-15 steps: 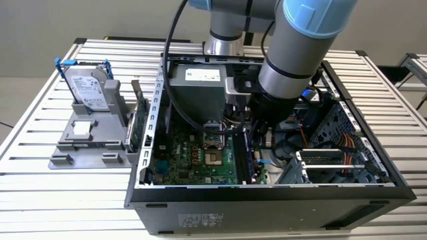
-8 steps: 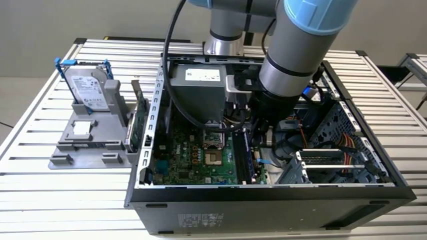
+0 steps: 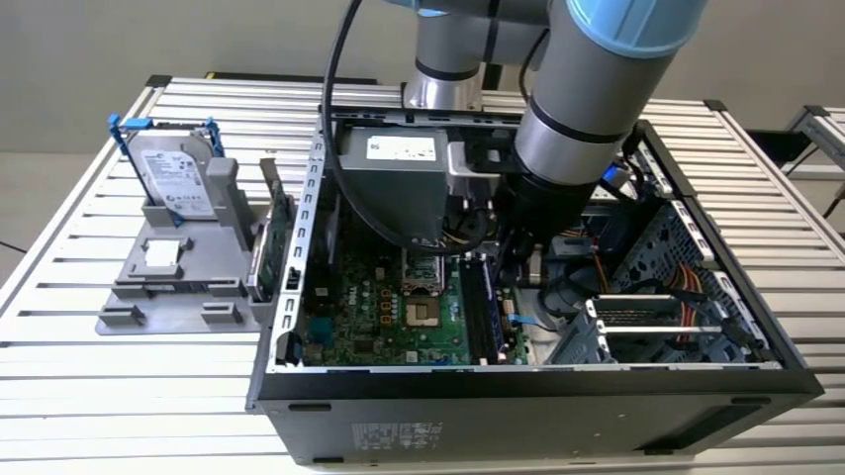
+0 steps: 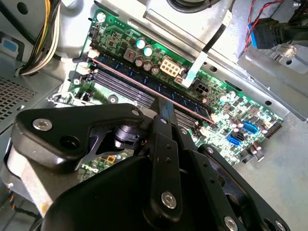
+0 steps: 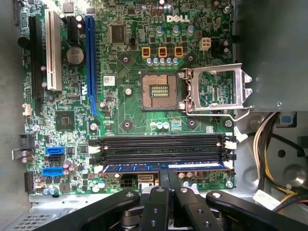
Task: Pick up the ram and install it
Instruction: 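Press down the ram until it locks into place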
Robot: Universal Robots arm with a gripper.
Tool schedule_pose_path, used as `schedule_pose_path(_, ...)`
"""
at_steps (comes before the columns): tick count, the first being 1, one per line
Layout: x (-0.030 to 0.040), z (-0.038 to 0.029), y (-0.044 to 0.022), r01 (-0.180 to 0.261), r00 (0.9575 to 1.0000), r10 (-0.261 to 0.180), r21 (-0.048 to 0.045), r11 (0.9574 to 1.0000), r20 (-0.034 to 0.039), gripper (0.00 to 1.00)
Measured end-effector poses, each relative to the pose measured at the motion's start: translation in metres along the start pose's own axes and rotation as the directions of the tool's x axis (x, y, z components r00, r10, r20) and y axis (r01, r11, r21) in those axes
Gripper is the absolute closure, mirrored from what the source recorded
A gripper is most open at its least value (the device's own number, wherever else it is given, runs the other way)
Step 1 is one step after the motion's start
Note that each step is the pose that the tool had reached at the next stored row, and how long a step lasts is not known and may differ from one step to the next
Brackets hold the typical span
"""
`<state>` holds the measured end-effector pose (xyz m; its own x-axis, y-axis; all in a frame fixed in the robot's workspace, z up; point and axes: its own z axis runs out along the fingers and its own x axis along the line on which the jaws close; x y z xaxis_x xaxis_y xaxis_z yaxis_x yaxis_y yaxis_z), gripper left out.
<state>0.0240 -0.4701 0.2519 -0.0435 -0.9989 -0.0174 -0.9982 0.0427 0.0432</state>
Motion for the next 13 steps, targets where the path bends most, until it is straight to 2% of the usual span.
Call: schedule_pose_path(13,-0.0002,-0.0124,0.0005,0.0,1.0,0.0,0.0,1.0,-0.0001,1.0)
